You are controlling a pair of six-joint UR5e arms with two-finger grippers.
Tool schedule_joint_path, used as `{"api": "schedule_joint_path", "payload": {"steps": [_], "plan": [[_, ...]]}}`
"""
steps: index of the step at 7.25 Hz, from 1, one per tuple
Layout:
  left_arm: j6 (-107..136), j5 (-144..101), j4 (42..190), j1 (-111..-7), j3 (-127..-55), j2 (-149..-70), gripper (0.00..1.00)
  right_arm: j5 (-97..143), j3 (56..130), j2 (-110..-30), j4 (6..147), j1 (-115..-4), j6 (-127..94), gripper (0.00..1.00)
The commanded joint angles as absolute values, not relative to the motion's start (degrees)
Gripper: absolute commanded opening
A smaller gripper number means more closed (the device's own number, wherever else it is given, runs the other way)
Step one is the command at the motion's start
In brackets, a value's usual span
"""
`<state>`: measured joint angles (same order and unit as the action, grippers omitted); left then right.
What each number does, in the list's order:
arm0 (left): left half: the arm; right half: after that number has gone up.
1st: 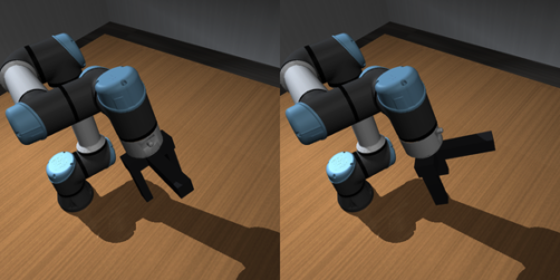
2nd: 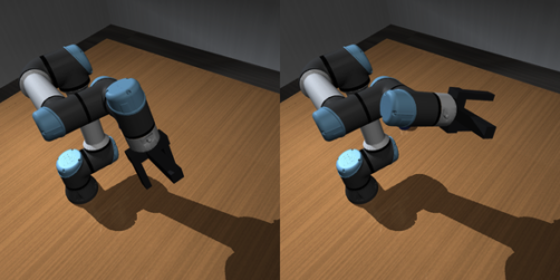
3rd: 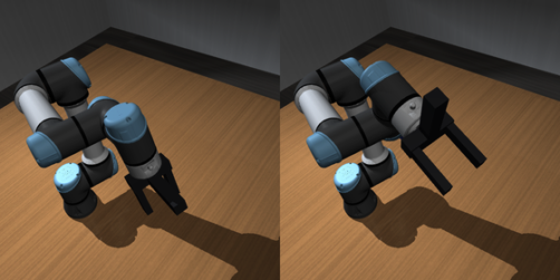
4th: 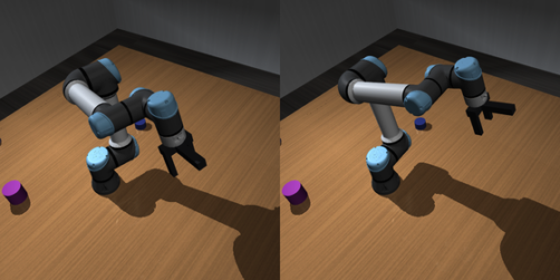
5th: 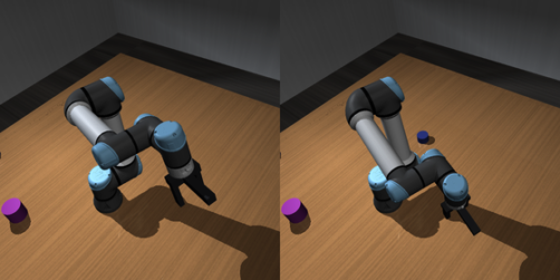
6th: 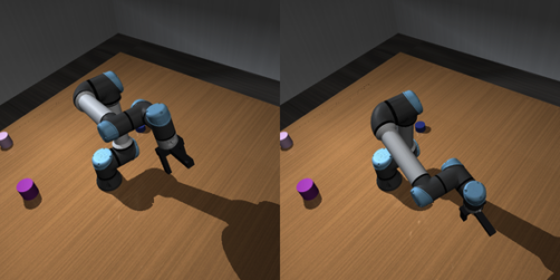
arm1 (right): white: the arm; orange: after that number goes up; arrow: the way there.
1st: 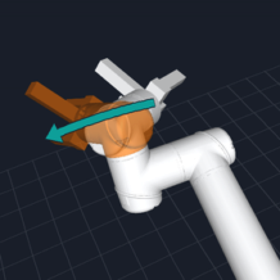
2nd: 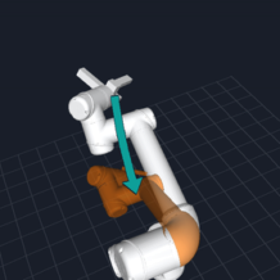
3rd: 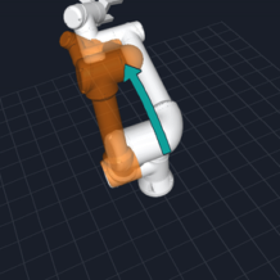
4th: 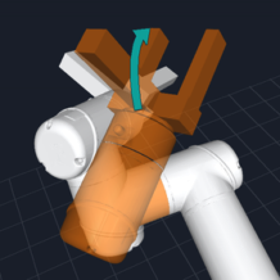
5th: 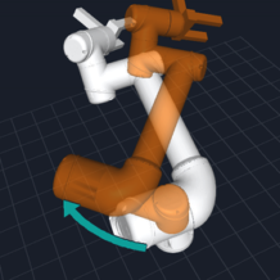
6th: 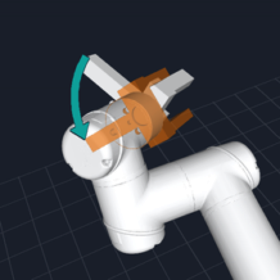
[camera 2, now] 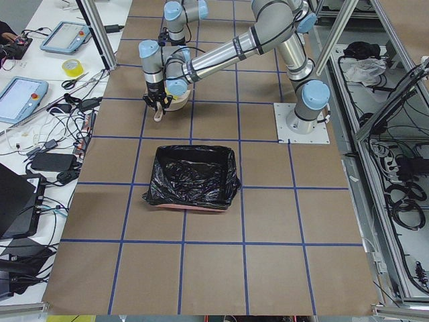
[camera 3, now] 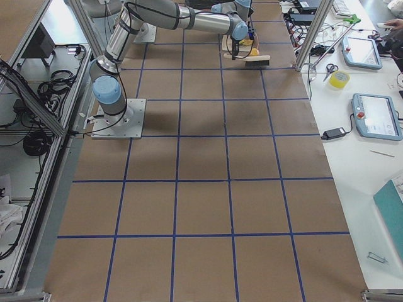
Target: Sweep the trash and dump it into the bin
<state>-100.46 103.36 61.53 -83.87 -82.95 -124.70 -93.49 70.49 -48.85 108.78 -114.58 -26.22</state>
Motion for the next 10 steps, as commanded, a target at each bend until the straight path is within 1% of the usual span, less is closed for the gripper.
{"api": "schedule_joint_path", "payload": {"steps": [1, 5, 10], "plan": [[-100.46, 103.36, 61.52, -83.85, -82.97, -124.63, 0.00, -91.08, 70.23, -48.61, 108.37, -117.32, -32.31, 0.00], [-100.46, 103.36, 61.52, -83.85, -82.88, -124.63, 0.00, -89.82, 67.59, -47.55, 107.05, -121.72, -38.84, 0.00], [-100.46, 103.45, 61.44, -83.85, -82.53, -124.72, 0.00, -85.61, 63.55, -47.64, 105.03, -124.71, -44.89, 0.00]]}}
